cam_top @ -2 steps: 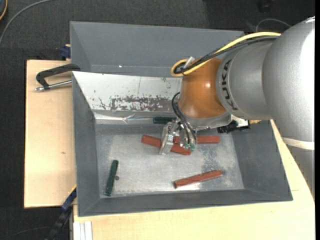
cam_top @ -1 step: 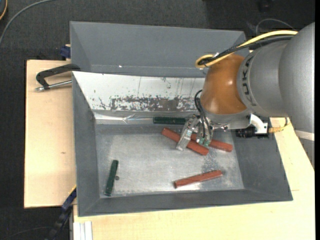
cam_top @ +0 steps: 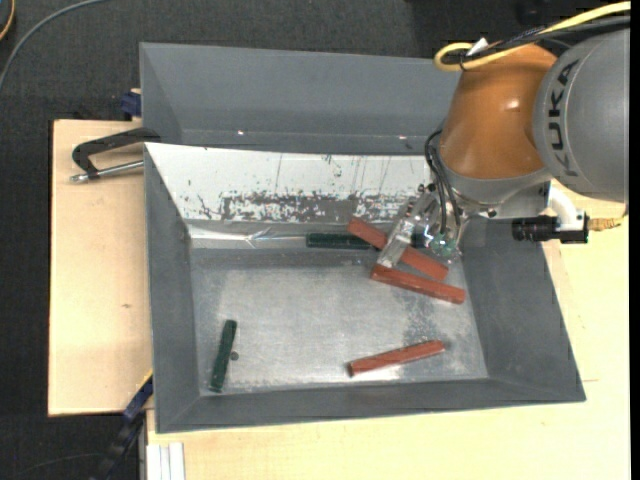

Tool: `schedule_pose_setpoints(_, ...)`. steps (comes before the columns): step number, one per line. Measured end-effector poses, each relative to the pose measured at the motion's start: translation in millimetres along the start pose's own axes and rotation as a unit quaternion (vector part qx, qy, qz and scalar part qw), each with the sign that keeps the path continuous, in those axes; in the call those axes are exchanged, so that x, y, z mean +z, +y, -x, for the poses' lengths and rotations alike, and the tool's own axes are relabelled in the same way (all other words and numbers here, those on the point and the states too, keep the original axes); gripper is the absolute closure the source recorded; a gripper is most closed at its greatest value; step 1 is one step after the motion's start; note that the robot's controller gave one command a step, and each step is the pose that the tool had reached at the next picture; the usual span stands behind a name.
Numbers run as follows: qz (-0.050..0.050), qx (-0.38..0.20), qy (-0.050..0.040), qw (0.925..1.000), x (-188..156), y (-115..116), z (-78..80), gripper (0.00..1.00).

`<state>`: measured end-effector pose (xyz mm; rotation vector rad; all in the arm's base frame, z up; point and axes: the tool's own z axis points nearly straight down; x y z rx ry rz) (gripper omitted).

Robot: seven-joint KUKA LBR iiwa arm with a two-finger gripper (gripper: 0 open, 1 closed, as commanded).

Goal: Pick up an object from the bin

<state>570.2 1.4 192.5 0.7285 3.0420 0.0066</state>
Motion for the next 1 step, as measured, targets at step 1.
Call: schedule_pose_setpoints(1,-0.001,-0.228,0.0007,0.9737,-68.1,-25.8,9.6,1.0)
